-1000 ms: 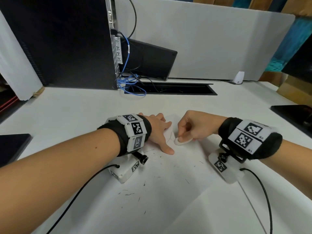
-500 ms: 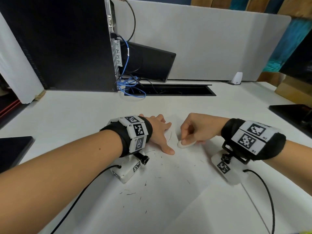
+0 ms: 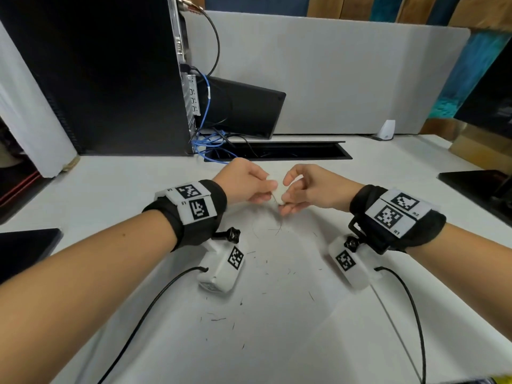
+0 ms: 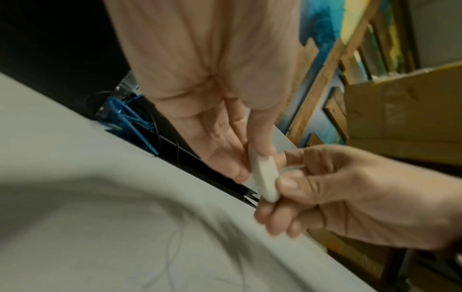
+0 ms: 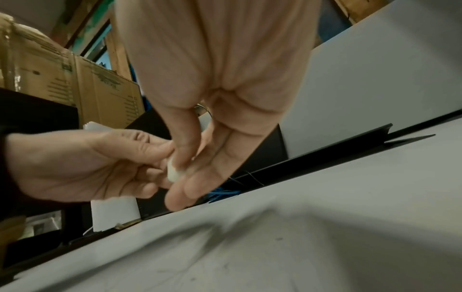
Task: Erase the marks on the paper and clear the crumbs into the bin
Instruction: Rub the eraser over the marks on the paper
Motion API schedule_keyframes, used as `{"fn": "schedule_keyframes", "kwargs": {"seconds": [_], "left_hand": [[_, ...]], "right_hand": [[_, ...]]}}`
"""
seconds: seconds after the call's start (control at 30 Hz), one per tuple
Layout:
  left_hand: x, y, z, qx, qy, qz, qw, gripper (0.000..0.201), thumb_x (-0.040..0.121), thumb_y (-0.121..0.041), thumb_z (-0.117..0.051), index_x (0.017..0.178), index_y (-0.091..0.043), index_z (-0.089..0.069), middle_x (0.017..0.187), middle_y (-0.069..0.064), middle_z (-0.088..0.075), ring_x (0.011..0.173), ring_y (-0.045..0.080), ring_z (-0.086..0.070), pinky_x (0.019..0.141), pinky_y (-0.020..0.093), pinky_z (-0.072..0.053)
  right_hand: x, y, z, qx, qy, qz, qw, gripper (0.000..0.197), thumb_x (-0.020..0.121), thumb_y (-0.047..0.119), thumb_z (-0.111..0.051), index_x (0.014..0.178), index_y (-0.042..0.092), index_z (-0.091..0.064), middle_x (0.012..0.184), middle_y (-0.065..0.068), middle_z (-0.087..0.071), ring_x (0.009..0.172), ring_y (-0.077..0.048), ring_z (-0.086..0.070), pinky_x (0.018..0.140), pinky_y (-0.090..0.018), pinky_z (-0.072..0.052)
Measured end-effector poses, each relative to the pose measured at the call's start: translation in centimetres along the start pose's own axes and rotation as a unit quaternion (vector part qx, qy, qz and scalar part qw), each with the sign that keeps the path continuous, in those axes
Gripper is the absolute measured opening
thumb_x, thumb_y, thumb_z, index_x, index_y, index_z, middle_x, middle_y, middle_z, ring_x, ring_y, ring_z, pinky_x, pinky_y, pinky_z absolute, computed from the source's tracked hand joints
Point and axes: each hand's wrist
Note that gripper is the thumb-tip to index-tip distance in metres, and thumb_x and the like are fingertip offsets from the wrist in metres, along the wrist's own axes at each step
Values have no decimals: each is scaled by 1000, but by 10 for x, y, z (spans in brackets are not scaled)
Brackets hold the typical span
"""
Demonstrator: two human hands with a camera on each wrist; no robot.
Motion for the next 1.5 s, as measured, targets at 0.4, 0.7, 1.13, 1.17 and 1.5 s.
{"fn": "schedule_keyframes", "kwargs": {"seconds": [0.4,0.7,1.13,1.17,1.5], "left_hand": [[11,8,-18,320,80,23,944,20,83,-17,-67,102,-13,-61,91,6,-65,49,9,-55,59,23,-50],[9,11,-23,291,107,-19,950,15,73,-17,-77,88,-15,-75,69,-2,-69,57,5,-56,64,14,-46],[28,6,-17,341,74,-52,936,20,78,-19,-73,97,-11,-75,91,0,-72,73,5,-55,62,10,-43],[30,5,-17,339,70,-48,937,19,78,-18,-73,96,-11,-75,90,1,-72,73,5,-56,63,10,-43],[31,6,-15,337,71,-48,937,19,78,-14,-72,97,-12,-75,85,-3,-69,74,6,-55,62,11,-44]], "right_hand": [[-7,-12,4,-415,161,-96,890,92,80,40,-69,149,13,-15,157,1,-14,145,-16,-15,115,-27,-14],[6,-26,8,-403,194,-112,888,103,77,45,-70,150,27,0,158,12,10,146,-6,6,120,-32,-1],[9,-26,10,-422,196,-112,878,105,76,47,-69,150,26,3,157,14,11,146,-6,5,119,-31,-2],[9,-25,11,-421,195,-111,879,105,76,47,-69,150,26,2,157,14,10,146,-6,4,118,-31,-2],[10,-26,11,-418,194,-112,880,106,76,48,-70,150,25,3,158,14,11,146,-7,4,118,-30,-2]]}}
Point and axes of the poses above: each hand's wrist, its own x-axis towards the middle knuckle, its own z-axis out of the back of the hand, y = z × x
